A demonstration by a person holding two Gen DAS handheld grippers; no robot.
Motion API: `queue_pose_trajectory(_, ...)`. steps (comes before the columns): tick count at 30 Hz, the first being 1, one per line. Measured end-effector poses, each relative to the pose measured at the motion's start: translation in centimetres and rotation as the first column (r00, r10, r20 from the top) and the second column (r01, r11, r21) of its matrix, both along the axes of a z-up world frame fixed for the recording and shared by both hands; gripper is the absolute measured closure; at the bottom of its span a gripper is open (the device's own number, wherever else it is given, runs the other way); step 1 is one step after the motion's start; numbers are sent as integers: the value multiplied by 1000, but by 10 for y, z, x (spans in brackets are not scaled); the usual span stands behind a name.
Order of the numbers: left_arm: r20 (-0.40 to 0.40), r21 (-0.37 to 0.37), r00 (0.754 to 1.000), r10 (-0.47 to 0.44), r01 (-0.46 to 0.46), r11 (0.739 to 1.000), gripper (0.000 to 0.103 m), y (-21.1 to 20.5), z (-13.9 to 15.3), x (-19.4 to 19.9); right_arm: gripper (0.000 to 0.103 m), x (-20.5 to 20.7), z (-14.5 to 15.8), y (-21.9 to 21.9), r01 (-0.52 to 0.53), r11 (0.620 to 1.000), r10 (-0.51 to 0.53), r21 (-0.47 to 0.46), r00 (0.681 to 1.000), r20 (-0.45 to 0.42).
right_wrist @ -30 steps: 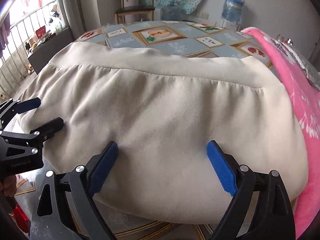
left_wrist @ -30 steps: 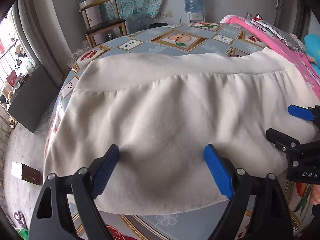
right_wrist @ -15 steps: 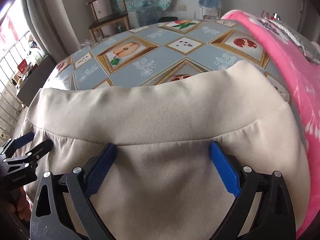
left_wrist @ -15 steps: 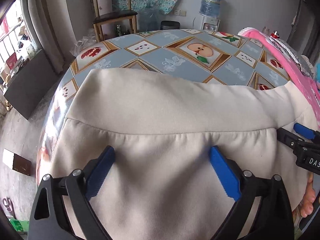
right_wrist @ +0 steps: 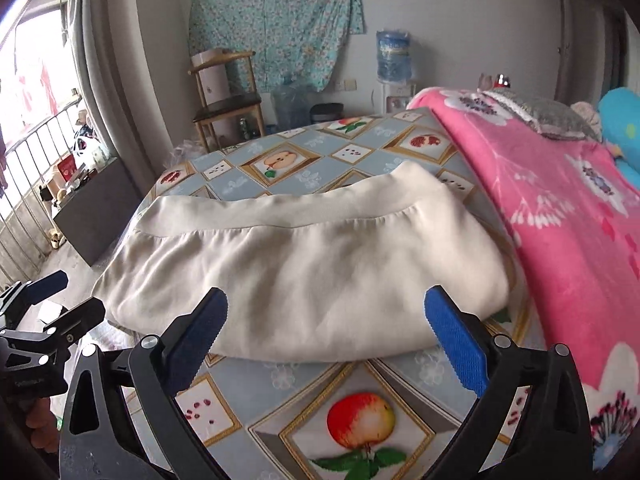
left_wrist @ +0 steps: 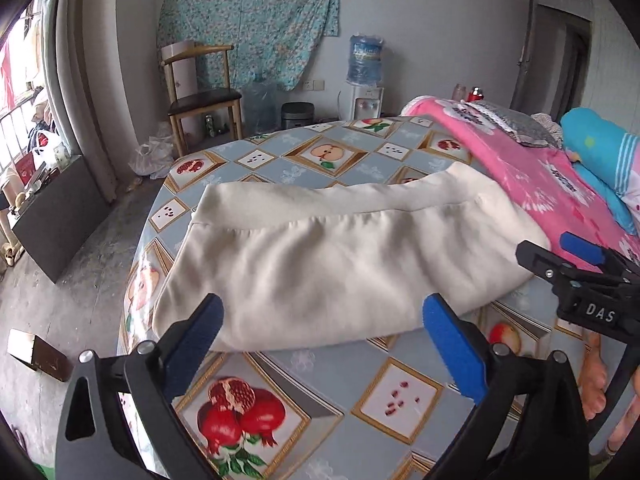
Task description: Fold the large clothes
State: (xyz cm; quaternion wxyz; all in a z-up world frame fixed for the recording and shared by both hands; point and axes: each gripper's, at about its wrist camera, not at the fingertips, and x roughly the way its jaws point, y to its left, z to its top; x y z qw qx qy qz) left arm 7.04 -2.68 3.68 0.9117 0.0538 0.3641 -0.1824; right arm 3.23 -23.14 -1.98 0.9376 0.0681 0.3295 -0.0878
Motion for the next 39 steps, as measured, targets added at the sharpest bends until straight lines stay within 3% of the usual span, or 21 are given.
queue_pose_trajectory(6,12,-101,999,-33,34,994,5,6,16,-45,7,-40,19,13,22,1000,-22,2,997,70)
queue_pose_trajectory(10,29,-148,999,20,-16,989,5,14,26,-59,7,-60,37,16,67,997,-63,-24,990,124)
queue_pose_trajectory(12,34,-130,997,64,-59,990,5,15,29,-61,7,-68,44,18,91,994,-82,-55,985,149)
queue_pose_trajectory(17,112,-2,982,155,-156,988,5,7,32,-71,7,-85,43,24,131,988,-115,-87,979,170)
queue_pose_trajectory(20,136,74,970,204,-215,974,5,0,26,-70,7,-89,32,29,126,984,-109,-124,984,141)
queue_pose_trajectory(23,43,102,969,245,-248,963,5,-4,10,-61,7,-85,12,31,105,983,-96,-152,993,63)
queue_pose_trajectory(26,-75,112,951,300,-291,950,5,-4,-10,-51,7,-72,-12,32,83,983,-94,-163,993,-65)
queue_pose_trajectory(31,-133,187,929,345,-318,929,5,-6,-30,-46,7,-60,-38,30,49,995,-66,-89,978,-200)
queue_pose_trajectory(39,-162,190,930,330,-299,935,5,-9,-36,-42,7,-50,-43,29,62,998,-67,-30,968,-240)
